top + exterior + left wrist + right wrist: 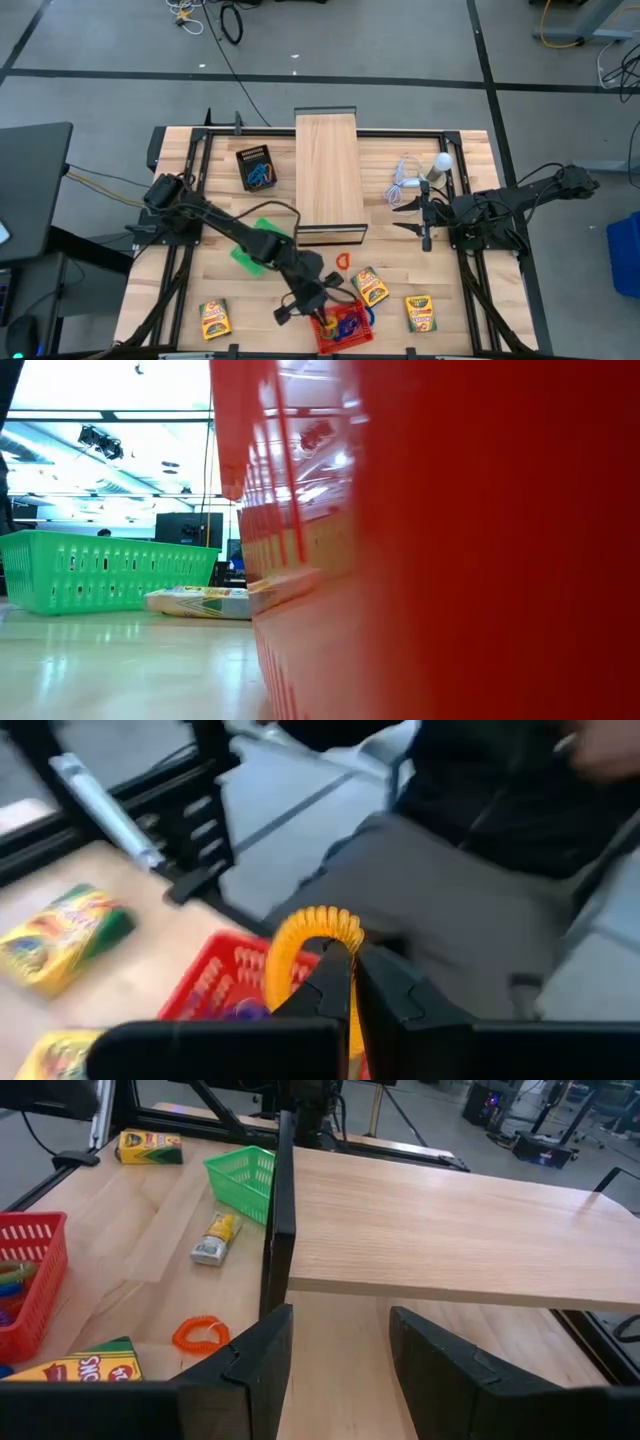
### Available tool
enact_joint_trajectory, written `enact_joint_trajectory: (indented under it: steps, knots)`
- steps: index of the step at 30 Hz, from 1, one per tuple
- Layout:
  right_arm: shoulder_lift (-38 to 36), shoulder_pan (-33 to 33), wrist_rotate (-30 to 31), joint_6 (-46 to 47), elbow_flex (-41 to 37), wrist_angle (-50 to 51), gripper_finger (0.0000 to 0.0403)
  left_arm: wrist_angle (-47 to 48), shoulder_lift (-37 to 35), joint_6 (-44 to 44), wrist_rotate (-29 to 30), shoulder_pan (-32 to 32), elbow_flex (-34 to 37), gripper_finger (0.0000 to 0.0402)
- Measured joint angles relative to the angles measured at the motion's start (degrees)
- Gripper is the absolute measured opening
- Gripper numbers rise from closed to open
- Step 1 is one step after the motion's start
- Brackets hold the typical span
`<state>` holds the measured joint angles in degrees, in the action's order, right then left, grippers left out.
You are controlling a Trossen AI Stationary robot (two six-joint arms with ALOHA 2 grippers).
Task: Pick & Place Office Desk Supplies
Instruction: Put the yellow spring keychain into the red basket
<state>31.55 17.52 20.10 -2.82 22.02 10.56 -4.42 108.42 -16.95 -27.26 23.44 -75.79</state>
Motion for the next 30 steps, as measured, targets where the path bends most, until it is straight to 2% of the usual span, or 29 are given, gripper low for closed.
enact_joint_trajectory:
  steps: [4,9,19,25,30]
  knots:
    - [0.0,0.0,0.0,0.0,0.0,-0.3,0.0176,-3.5,4.4,1.9,-3.3,-1.3,0.0,0.0006]
    - [0.0,0.0,0.0,0.0,0.0,-0.4,0.0176,-4.3,7.8,2.1,-3.3,-2.4,0.0,0.0006]
    - [0.0,0.0,0.0,0.0,0.0,-0.4,0.0176,0.4,9.9,2.9,-2.0,-3.3,0.0,0.0008]
    - [0.0,0.0,0.1,0.0,0.0,-0.4,0.0176,0.5,9.9,3.4,-2.8,-3.3,0.0,0.0061]
    - [0.0,0.0,0.0,0.0,0.0,-0.5,0.0176,1.7,9.9,4.0,-0.9,-3.3,0.0,0.0101]
